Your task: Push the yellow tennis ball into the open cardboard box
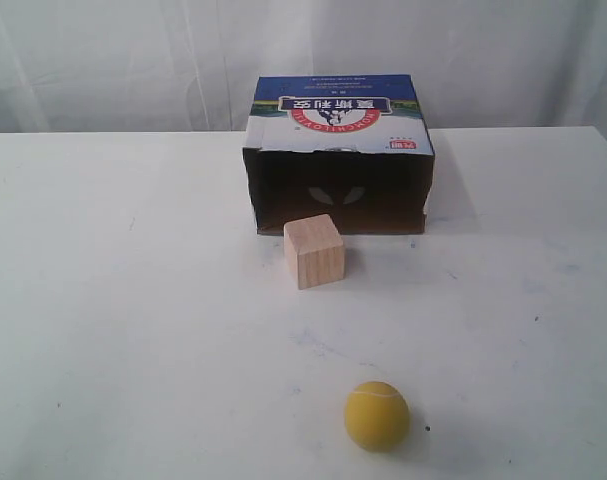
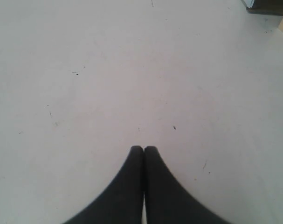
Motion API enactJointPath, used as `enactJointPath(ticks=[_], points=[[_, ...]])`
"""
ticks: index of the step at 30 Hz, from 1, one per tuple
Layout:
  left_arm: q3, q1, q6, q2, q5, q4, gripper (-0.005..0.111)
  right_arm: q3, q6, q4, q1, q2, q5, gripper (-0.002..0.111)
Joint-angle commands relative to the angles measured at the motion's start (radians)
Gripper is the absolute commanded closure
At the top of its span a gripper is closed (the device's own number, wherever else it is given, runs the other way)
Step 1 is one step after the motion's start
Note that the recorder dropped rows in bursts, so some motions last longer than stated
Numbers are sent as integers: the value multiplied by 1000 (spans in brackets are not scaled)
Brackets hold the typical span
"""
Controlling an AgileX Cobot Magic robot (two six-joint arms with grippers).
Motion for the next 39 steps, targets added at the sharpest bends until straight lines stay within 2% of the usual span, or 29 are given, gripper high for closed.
enactJointPath(ticks=[1, 9, 12, 13, 18, 19, 21, 22, 23, 24, 25, 26, 27, 28, 29, 30, 33, 35, 39], points=[[8, -6, -3, -4, 50, -14, 107, 5, -3, -92, -3, -6, 43, 108], [8, -6, -3, -4, 50, -14, 107, 5, -5, -182, -3, -6, 49, 108], [8, -6, -3, -4, 50, -14, 107, 5, -5, -300, -3, -6, 52, 108], [8, -6, -3, -4, 50, -14, 107, 5, -5, -408, -3, -6, 52, 108], [8, -6, -3, -4, 50, -14, 107, 5, -5, -667, -3, -6, 37, 108], [8, -6, -3, -4, 50, -14, 107, 5, -5, -684, -3, -6, 6, 108], [8, -6, -3, -4, 50, -14, 107, 5, -3, -692, -3, -6, -165, 108], [8, -6, -3, -4, 50, -14, 107, 5, 7, -692, -3, -6, -317, 108], [8, -6, -3, -4, 50, -14, 107, 5, 7, -692, -3, -6, -372, 108], [8, -6, -3, -4, 50, -14, 107, 5, 7, -690, -3, -6, -524, 108], [8, -6, -3, -4, 50, -14, 107, 5, 14, -687, -3, -6, -598, 108], [8, -6, -3, -4, 50, -14, 107, 5, 57, -631, -3, -6, -808, 108], [8, -6, -3, -4, 50, -14, 107, 5, 71, -590, -3, -6, -912, 108], [8, -6, -3, -4, 50, -14, 107, 5, 147, -445, -3, -6, -1087, 108], [8, -6, -3, -4, 50, -14, 107, 5, 208, -311, -3, -6, -1149, 108], [8, -6, -3, -4, 50, -14, 107, 2, 234, -189, -3, -6, -1160, 108], [8, -6, -3, -4, 50, -14, 107, -65, 220, 234, -3, -6, -1043, 108], [8, -6, -3, -4, 50, -14, 107, -124, 224, 418, -3, 36, -997, 108], [8, -6, -3, -4, 50, -14, 107, -229, 226, 410, -3, 188, -1002, 108]])
